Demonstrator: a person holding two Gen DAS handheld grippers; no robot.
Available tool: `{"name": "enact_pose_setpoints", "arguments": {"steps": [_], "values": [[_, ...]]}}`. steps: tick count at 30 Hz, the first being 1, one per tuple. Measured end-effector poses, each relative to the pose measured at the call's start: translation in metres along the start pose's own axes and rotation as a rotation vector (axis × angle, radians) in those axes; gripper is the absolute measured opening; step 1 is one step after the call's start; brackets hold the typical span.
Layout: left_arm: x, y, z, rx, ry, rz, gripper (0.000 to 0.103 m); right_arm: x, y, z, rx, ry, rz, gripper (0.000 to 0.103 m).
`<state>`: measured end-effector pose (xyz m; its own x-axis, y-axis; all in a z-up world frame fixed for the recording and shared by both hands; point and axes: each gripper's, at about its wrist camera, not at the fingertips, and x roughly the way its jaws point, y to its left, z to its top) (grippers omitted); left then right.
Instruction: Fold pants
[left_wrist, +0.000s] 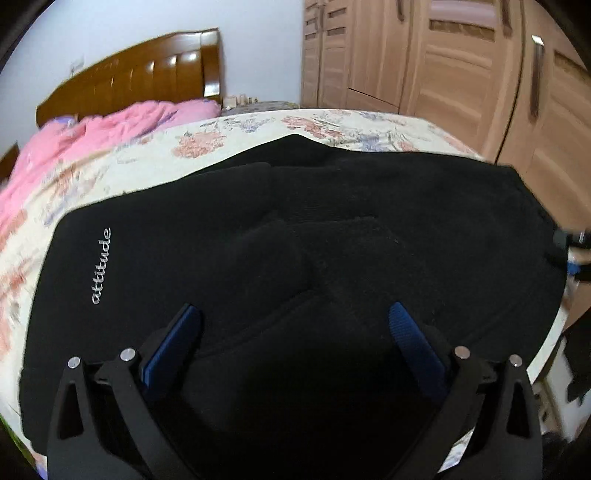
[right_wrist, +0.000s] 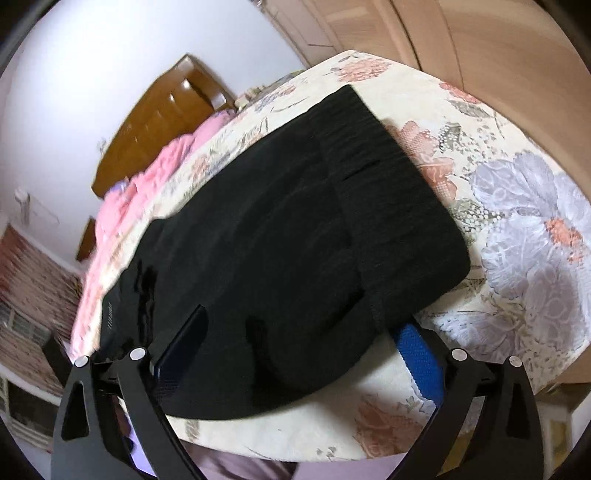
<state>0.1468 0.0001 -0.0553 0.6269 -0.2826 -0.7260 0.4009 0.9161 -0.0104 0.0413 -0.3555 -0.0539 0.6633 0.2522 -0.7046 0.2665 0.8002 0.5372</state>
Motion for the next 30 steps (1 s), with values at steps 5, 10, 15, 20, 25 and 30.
{"name": "enact_pose_setpoints", "arguments": {"steps": [5, 10, 15, 20, 25, 30], "values": [[0.002, 0.000, -0.001, -0.010, -0.003, 0.010, 0.102, -0.003, 0.003, -0.006, -0.077, 0.006, -0.061, 0.077], [0.001, 0.000, -0.003, -0.014, -0.013, 0.013, 0.102, -0.006, -0.006, -0.002, -0.013, -0.009, -0.040, 0.073], [-0.001, 0.000, -0.004, -0.015, -0.012, 0.013, 0.102, -0.006, -0.004, -0.011, -0.011, -0.102, -0.096, 0.054], [-0.032, -0.026, 0.016, 0.004, -0.012, -0.028, 0.093, -0.020, -0.017, -0.014, 0.015, -0.106, -0.061, 0.053], [-0.024, -0.081, 0.051, 0.142, -0.013, -0.094, 0.097, -0.067, 0.018, -0.009, -0.156, -0.331, -0.189, 0.077], [0.052, -0.110, 0.065, 0.186, 0.181, -0.041, 0.099, -0.014, 0.071, 0.015, -0.425, -0.112, -0.170, 0.089]]}}
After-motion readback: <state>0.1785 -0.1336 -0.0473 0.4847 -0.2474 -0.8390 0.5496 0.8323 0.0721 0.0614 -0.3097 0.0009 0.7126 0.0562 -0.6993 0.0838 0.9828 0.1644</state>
